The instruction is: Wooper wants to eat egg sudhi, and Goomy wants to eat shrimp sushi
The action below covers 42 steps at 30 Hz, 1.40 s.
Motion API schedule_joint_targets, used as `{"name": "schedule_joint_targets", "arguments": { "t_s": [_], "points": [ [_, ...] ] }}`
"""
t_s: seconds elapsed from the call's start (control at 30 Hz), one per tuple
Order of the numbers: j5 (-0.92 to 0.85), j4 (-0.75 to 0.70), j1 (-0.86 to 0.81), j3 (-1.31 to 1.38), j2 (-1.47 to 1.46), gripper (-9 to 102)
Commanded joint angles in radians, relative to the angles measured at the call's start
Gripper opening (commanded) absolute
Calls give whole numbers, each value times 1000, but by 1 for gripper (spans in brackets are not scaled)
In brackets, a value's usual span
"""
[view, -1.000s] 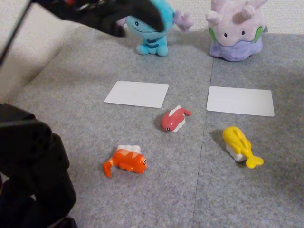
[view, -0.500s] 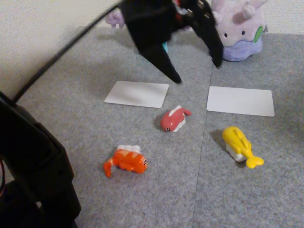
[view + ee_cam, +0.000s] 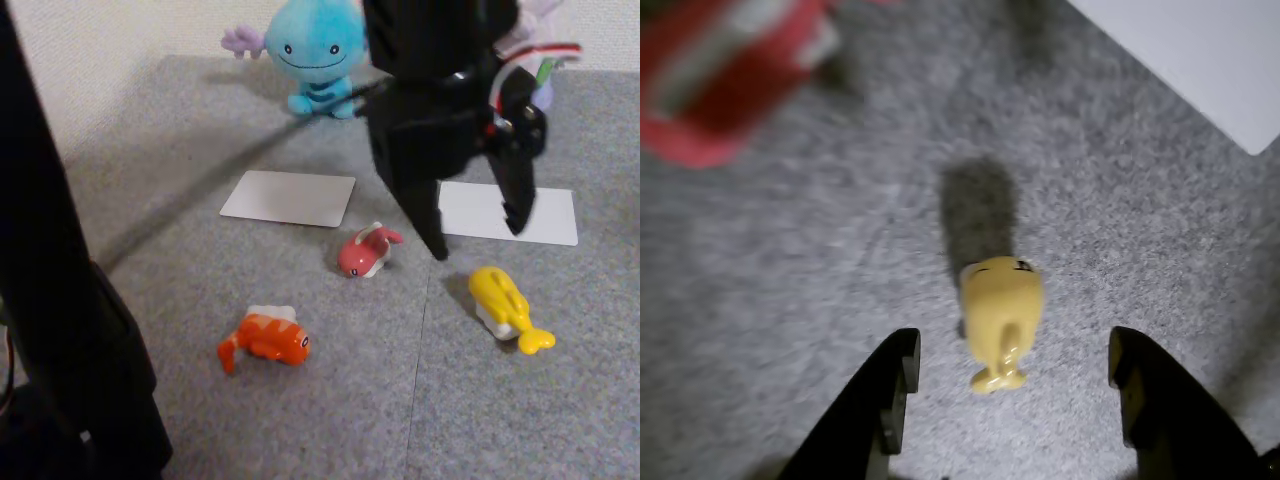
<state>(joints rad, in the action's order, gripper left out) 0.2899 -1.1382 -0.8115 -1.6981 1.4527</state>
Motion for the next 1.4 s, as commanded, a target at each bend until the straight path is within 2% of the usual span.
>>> {"name": "schedule_joint_targets", "arguments": {
  "t_s": [0.0, 0.23, 0.7, 0.93, 1.37],
  "points": [
    [-18, 14, -29, 64, -40, 22],
    [-32, -2, -43, 83, -141, 22],
    [-26, 12, -43, 83, -140, 22],
    [-25, 12, -43, 83, -144, 13],
    [-35, 17, -69, 83, -140, 13]
  ]
}}
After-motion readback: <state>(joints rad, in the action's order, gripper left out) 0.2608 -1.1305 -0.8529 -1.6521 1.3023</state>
